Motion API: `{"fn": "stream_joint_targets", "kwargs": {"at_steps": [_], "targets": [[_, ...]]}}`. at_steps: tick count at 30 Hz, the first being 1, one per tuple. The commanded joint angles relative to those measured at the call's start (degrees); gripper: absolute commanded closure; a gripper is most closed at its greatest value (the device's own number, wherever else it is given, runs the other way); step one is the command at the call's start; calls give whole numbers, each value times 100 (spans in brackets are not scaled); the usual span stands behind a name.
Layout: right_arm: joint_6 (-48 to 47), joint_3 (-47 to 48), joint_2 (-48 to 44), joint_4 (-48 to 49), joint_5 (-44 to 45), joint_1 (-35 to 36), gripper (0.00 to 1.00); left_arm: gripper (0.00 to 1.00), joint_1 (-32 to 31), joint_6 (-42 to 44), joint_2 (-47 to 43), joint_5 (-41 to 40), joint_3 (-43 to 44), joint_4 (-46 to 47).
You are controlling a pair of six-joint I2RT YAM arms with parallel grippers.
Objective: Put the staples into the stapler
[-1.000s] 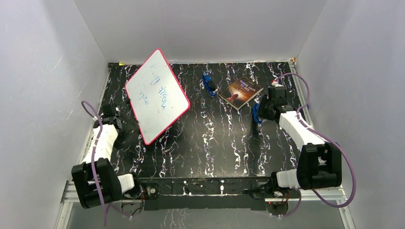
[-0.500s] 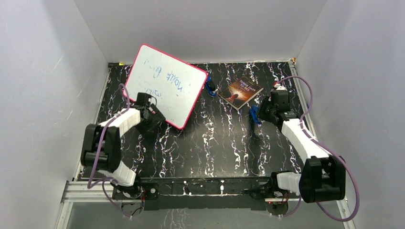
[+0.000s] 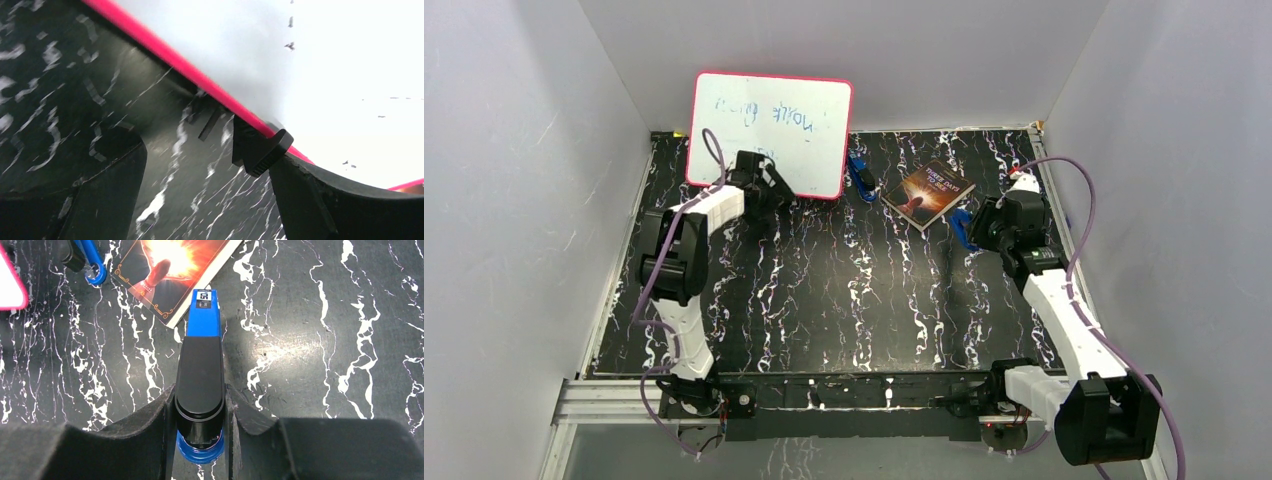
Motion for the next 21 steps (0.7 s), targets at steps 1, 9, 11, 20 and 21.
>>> {"fn": "stream_joint_targets", "kwargs": {"at_steps": [1, 9, 11, 20, 21], "targets": [[-205, -70, -378, 756, -239, -10, 100, 9, -163, -28, 698, 203, 523, 161], [-33, -40, -542, 1235, -521, -12, 100, 9, -376, 461, 948, 649, 1332, 75], [-13, 88, -459, 1275, -787, -12, 100, 8, -375, 561, 563, 673, 1035, 66], [-472, 416, 79, 1147, -1420, 654, 100, 6, -368, 931, -2029, 492, -1095, 20], [-614, 464, 138, 1156, -1138, 1047, 100, 6, -360, 1014, -2269, 465, -1175, -17]]}}
